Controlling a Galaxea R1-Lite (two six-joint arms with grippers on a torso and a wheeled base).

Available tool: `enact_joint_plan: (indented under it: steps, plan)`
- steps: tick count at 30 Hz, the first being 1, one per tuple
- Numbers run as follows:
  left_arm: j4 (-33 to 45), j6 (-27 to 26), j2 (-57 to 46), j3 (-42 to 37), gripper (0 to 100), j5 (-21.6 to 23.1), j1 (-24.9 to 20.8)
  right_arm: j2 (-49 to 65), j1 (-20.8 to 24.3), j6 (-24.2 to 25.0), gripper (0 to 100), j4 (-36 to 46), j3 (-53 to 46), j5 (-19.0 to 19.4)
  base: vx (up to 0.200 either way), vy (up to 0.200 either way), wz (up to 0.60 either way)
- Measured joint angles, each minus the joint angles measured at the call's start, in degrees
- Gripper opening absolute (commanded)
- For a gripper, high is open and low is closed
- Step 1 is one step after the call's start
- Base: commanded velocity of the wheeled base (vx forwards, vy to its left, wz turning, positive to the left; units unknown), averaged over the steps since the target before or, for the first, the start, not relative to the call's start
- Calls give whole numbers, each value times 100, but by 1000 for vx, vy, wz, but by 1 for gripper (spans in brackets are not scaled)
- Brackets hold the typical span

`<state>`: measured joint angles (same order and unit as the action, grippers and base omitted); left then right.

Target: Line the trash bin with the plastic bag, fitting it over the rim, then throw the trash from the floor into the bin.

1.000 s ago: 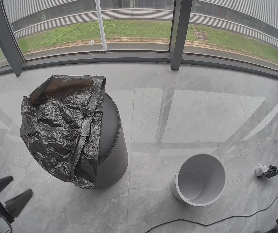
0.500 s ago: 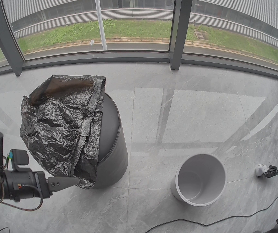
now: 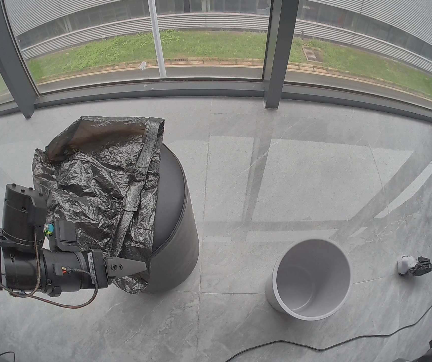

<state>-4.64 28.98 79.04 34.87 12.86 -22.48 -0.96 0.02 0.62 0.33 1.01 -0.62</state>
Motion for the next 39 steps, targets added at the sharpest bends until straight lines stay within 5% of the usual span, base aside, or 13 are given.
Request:
enact_joint_plan:
  steps: [4, 5, 33, 39]
  plan:
    - [-90, -213, 212, 79, 100, -9, 82, 0, 0, 2, 0, 2, 0, -6, 0, 0, 0]
    - [-143, -266, 254, 83, 0, -6, 106, 0, 0, 4, 0, 0, 0, -6, 0, 0, 0]
    - [-427, -1229, 74, -80, 0, -94, 272, 0, -2, -27, 0, -1, 0, 24, 0, 0, 0]
    - [95, -2308, -424, 545, 0, -107, 206, -251, 18, -41, 0, 18, 0, 46, 0, 0, 0]
